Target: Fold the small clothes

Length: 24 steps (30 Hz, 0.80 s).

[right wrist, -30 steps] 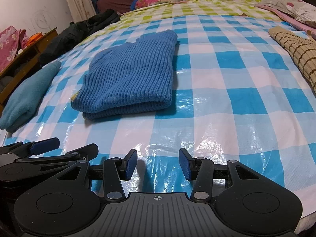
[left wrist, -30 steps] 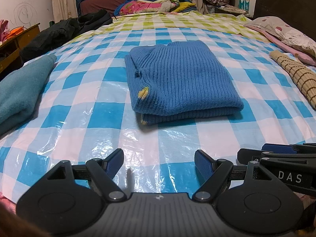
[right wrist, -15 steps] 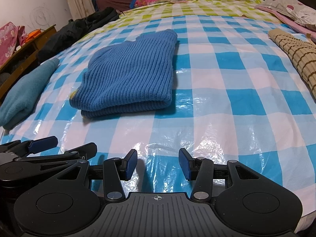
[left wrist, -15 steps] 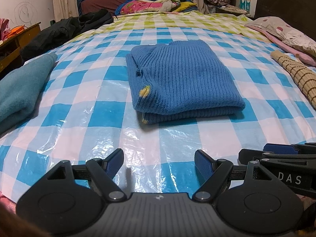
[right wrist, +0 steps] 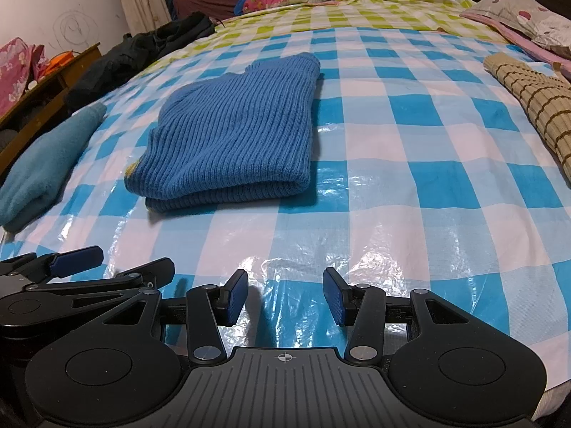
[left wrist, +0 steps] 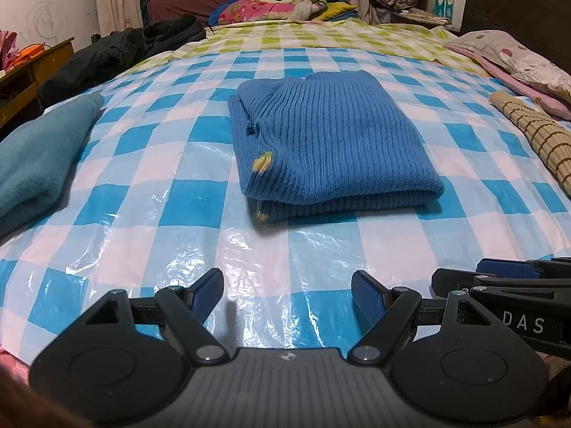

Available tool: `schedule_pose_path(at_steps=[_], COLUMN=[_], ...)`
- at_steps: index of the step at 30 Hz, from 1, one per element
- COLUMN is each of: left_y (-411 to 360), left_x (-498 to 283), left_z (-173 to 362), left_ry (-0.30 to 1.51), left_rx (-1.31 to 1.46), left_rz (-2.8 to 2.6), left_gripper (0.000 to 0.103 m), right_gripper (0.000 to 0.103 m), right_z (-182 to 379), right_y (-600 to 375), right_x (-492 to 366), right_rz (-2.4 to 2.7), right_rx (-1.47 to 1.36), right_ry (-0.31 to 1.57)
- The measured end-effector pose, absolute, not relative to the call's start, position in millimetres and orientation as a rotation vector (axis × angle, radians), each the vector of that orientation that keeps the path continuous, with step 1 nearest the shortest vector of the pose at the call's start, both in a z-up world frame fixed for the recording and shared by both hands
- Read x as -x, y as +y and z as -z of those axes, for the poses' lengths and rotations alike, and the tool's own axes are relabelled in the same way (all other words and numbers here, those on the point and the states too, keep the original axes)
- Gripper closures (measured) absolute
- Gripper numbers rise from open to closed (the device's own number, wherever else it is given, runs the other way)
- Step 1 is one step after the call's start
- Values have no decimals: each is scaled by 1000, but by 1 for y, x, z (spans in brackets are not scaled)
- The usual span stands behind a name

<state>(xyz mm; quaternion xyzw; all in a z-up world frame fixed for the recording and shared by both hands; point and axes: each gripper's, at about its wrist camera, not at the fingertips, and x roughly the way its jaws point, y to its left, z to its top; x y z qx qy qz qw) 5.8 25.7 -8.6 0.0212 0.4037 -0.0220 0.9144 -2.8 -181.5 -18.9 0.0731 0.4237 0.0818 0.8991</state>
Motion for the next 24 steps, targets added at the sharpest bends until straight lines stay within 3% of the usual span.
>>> schedule_pose_path(at_steps=[24], left_y=[24], left_x=[-5], left_z=[9], left_ry=[829], left_rx=[-62], left_rz=[34], left_gripper=[20], right_gripper=[52], right_z=[17], right_y=[-174], right_x=[3], right_rz=[-128], right_rx=[-92], right_ry=[879])
